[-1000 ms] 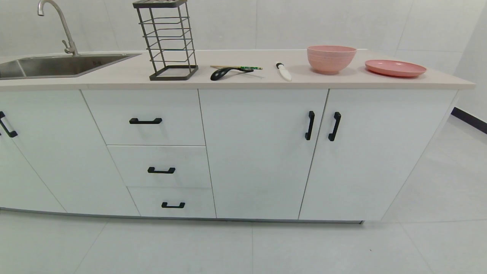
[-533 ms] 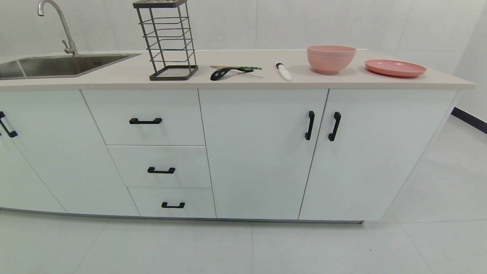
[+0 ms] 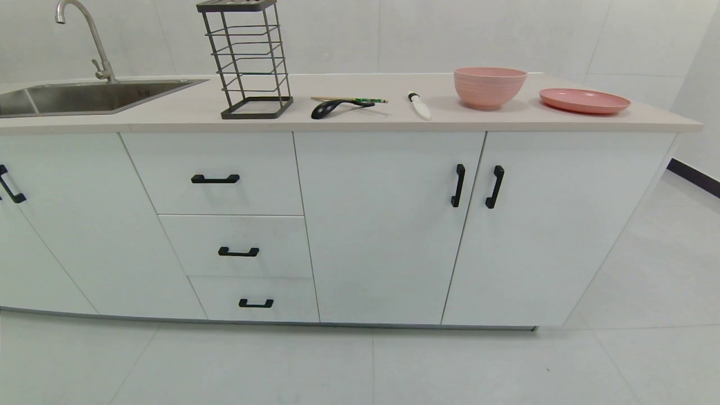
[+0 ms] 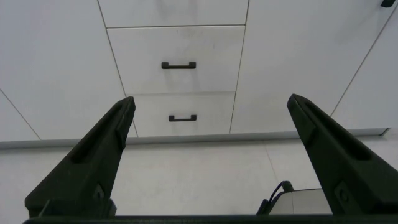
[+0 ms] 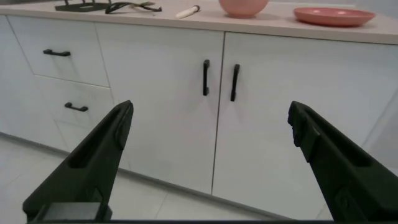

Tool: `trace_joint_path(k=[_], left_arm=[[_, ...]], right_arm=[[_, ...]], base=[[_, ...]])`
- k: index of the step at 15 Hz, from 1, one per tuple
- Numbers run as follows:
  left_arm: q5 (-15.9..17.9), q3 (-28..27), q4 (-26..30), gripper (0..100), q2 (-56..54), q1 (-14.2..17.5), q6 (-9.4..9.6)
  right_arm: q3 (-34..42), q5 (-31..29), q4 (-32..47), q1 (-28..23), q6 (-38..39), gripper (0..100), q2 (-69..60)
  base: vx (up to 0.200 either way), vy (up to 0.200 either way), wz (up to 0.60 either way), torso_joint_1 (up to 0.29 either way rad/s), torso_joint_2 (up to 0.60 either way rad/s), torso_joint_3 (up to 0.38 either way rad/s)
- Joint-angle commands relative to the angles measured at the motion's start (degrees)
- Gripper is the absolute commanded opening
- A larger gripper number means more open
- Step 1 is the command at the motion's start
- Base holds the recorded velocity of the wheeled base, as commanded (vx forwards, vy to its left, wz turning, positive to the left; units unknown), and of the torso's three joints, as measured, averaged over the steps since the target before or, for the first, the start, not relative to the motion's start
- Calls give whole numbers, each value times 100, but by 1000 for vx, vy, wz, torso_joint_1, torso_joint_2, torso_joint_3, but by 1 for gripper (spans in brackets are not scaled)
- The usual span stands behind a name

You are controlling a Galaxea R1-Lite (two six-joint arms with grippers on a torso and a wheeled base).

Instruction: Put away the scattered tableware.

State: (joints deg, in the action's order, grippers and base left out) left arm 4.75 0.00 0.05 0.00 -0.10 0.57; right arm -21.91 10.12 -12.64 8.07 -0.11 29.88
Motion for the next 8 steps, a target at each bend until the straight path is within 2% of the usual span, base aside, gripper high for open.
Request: trace_joint_path(k=[1, 2, 4, 8], left_arm=[[-1, 0, 4, 100, 0, 1, 4], [-1, 0, 4, 100, 0, 1, 4], [-1, 0, 4, 100, 0, 1, 4], [-1, 0, 4, 100, 0, 1, -13]], right_arm=[[-182, 43, -634, 300, -15, 100, 1697], [-182, 52, -1100, 265, -15, 100, 2224], [-165, 52, -1513, 230, -24, 100, 2743], [-191, 104, -1592, 142, -77, 100, 3323]], base=[[0, 0, 0, 0, 0, 0], [0, 0, 0, 0, 0, 0], [0, 0, 0, 0, 0, 0], [0, 0, 0, 0, 0, 0]])
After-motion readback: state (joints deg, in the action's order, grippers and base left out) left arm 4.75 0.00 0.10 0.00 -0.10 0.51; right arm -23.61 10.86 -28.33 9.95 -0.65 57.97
